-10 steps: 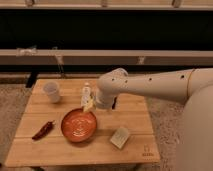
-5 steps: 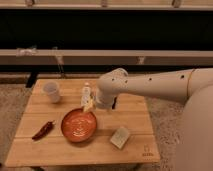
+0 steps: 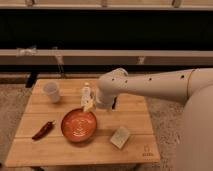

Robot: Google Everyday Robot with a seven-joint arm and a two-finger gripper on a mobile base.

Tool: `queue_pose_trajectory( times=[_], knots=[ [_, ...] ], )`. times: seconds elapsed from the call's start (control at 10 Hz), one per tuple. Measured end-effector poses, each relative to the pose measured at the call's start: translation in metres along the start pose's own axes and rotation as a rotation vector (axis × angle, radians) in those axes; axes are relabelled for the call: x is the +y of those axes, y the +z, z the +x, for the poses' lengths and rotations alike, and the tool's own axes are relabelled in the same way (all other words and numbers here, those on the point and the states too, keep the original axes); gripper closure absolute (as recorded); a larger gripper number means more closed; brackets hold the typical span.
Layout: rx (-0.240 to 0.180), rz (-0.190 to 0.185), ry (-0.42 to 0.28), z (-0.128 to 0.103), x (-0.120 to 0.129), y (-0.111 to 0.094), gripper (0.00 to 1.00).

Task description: Stand the bottle upright

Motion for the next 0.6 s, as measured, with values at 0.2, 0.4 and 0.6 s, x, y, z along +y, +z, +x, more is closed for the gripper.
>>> queue_pose_trajectory(
  times=[0.2, 0.4, 0.6],
  knots=[
    [-0.002, 0.024, -0.001, -0.012, -0.003, 0.009, 0.20],
    [-0.006, 0.053, -0.009, -0.042, -0.003, 0.024, 0.20],
    [-0.023, 0.106, -0.036, -0.090, 0.005, 0.052, 0.20]
  ],
)
